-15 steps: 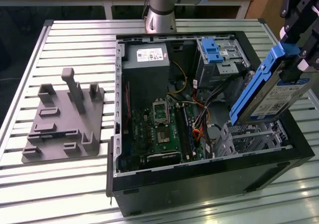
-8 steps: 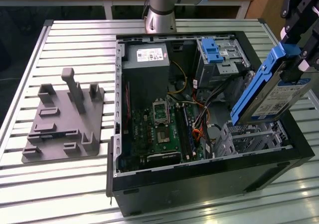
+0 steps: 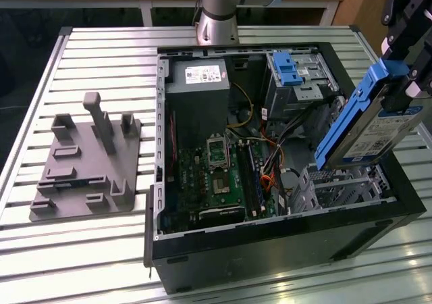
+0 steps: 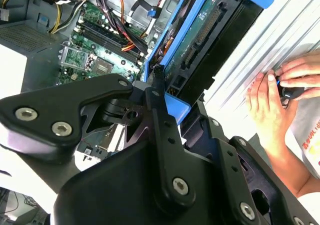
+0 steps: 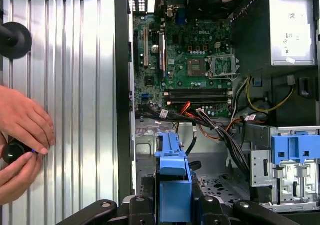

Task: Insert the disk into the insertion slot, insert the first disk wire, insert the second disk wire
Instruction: 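Insert the disk into the insertion slot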

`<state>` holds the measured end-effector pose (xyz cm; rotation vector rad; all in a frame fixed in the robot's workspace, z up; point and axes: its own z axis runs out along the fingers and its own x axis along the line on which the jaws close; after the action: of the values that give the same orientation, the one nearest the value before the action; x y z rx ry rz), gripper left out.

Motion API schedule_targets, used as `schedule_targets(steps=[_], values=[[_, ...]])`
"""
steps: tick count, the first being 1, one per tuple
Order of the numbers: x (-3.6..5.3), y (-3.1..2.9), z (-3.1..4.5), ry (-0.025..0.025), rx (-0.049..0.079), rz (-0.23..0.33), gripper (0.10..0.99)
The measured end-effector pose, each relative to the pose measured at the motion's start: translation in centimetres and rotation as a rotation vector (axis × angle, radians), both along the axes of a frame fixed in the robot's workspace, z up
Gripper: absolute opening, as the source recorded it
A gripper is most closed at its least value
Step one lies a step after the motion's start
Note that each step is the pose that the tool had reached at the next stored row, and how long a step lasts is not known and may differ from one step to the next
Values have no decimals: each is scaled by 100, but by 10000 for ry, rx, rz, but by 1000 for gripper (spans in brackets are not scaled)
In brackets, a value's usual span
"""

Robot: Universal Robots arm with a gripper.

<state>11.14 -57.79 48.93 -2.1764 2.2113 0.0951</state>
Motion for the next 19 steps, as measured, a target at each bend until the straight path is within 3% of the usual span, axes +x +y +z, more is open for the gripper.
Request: schedule_targets(steps=[6, 19], values=[[7, 1, -2, 0, -3, -1, 365], [149, 0, -22, 0, -4, -1, 365]])
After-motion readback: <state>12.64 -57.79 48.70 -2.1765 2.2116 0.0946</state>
